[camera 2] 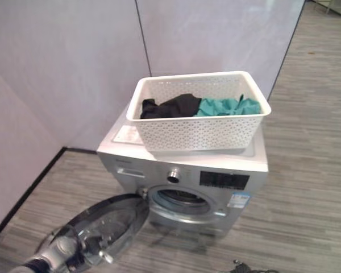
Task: Grab the laundry basket,head to the washer,open it,put in the laundry and shut it.
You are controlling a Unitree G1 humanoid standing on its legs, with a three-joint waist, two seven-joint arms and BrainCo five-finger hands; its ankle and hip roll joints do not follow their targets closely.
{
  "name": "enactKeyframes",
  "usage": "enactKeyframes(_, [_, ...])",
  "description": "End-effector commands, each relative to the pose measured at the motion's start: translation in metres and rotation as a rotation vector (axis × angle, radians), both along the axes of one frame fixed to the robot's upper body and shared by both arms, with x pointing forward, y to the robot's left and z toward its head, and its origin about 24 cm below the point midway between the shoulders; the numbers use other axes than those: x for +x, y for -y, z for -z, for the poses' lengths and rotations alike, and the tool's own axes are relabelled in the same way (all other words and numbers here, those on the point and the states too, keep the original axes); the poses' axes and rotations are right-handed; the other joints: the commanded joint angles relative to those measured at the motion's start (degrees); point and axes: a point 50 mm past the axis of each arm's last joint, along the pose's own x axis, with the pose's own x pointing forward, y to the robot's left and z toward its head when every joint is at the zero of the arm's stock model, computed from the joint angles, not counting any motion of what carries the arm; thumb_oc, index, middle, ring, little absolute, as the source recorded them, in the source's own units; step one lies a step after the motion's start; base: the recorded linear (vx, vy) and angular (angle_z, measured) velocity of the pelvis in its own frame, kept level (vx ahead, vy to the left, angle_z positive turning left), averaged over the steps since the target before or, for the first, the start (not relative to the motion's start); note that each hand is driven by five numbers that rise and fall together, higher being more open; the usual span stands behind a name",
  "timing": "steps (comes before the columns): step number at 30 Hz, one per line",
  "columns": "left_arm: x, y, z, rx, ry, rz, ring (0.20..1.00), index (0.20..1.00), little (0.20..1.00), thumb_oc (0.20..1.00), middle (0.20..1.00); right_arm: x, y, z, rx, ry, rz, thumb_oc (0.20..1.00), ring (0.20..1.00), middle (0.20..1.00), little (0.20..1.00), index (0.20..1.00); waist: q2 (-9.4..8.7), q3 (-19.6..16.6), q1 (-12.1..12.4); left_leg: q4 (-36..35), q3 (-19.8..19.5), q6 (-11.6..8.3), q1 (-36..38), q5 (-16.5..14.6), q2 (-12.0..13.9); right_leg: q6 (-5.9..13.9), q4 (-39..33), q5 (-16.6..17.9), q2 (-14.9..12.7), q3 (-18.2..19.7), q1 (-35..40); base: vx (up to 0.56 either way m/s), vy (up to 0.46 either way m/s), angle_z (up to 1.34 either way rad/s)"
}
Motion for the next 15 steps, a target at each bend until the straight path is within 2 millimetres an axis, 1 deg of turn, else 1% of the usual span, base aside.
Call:
enactKeyframes(1, [0.027, -0.028, -0.016, 0.175, 0.101, -0.047, 1.000, 1.000, 1.000, 1.000, 1.000, 0.000, 0.015, -0.004, -0.047, -0.023, -0.015, 1.000, 1.000, 1.000, 1.000, 1.000, -1.38, 1.1, -2.4, 0.4, -1.4, -1.24, -5.7, 2.2, 2.7, 2.28, 3.8, -4.8, -1.0, 3.1, -1.5, 0.00, 0.000, 0.00])
enactKeyframes(3, [0.019, -0.038, -0.016, 0.201, 0.091, -0.133, 1.000, 1.000, 1.000, 1.000, 1.000, -0.004, 0.024, -0.006, -0.068, -0.027, 0.009, 1.000, 1.000, 1.000, 1.000, 1.000, -1.77, 1.0, -3.0, 0.2, -1.2, -1.53, -6.6, 2.6, 3.4, 2.04, 3.2, -4.5, -0.4, 3.6, -2.4, -0.03, -0.007, -0.05])
enactKeyframes(6, [0.024, -0.071, -0.032, 0.295, 0.171, -0.307, 1.000, 1.000, 1.000, 1.000, 1.000, -0.003, 0.035, -0.010, -0.096, -0.005, 0.043, 1.000, 1.000, 1.000, 1.000, 1.000, -2.83, 1.6, -3.2, 0.2, -0.9, -1.80, -8.3, 3.1, 4.3, 1.88, 2.8, -4.3, 0.1, 4.1, -4.4, -0.08, -0.025, -0.05])
enactKeyframes(7, [0.026, -0.090, -0.042, 0.351, 0.219, -0.388, 1.000, 1.000, 1.000, 1.000, 1.000, -0.001, 0.037, -0.011, -0.102, 0.008, 0.050, 1.000, 1.000, 1.000, 1.000, 1.000, -3.37, 2.1, -3.2, 0.2, -0.7, -1.89, -8.6, 3.1, 4.6, 1.84, 2.8, -4.2, 0.3, 4.4, -5.0, -0.06, -0.020, -0.10])
enactKeyframes(8, [0.026, -0.090, -0.042, 0.351, 0.220, -0.388, 1.000, 1.000, 1.000, 1.000, 1.000, -0.001, 0.037, -0.011, -0.102, 0.009, 0.050, 1.000, 1.000, 1.000, 1.000, 1.000, -3.37, 1.9, -3.2, 0.2, -0.7, -1.87, -8.8, 3.2, 4.6, 1.82, 2.7, -4.2, 0.3, 4.4, -5.2, -0.06, -0.028, -0.07])
enactKeyframes(10, [0.032, -0.111, -0.058, 0.418, 0.304, -0.484, 1.000, 1.000, 1.000, 1.000, 1.000, 0.005, 0.041, -0.016, -0.116, 0.056, 0.050, 1.000, 1.000, 1.000, 1.000, 1.000, -4.79, 2.9, -3.2, 0.2, -0.3, -1.92, -9.9, 3.6, 5.3, 1.72, 2.7, -4.1, 0.7, 5.1, -6.7, -0.07, -0.046, -0.14])
enactKeyframes(11, [0.031, -0.111, -0.058, 0.418, 0.304, -0.484, 1.000, 1.000, 1.000, 1.000, 1.000, 0.005, 0.041, -0.016, -0.116, 0.056, 0.050, 1.000, 1.000, 1.000, 1.000, 1.000, -4.79, 2.8, -3.1, 0.2, -0.2, -1.92, -9.9, 3.6, 5.3, 1.72, 2.7, -4.1, 0.7, 5.1, -6.8, -0.04, -0.034, -0.12])
enactKeyframes(13, [0.034, -0.132, -0.075, 0.475, 0.403, -0.579, 1.000, 1.000, 1.000, 1.000, 1.000, 0.005, 0.048, -0.020, -0.134, 0.093, 0.063, 1.000, 1.000, 1.000, 1.000, 1.000, -5.79, 3.8, -2.8, 0.2, -0.1, -2.10, -10.4, 3.7, 5.5, 1.67, 2.3, -4.1, 0.7, 5.1, -7.1, -0.03, -0.025, -0.04])
enactKeyframes(14, [0.038, -0.139, -0.082, 0.485, 0.452, -0.617, 1.000, 1.000, 1.000, 1.000, 1.000, 0.004, 0.050, -0.021, -0.135, 0.109, 0.088, 1.000, 1.000, 1.000, 1.000, 1.000, -6.03, 4.1, -2.8, 0.2, -0.1, -2.21, -10.9, 3.9, 5.5, 1.69, 2.1, -4.0, 0.8, 4.9, -7.3, -0.06, -0.026, -0.03])
enactKeyframes(15, [0.041, -0.142, -0.086, 0.479, 0.486, -0.649, 1.000, 1.000, 1.000, 1.000, 1.000, 0.006, 0.052, -0.022, -0.134, 0.123, 0.107, 1.000, 1.000, 1.000, 1.000, 1.000, -6.21, 4.4, -2.7, 0.3, -0.3, -2.26, -11.3, 4.0, 5.5, 1.71, 2.0, -4.0, 0.8, 4.8, -7.5, -0.04, -0.007, -0.02])
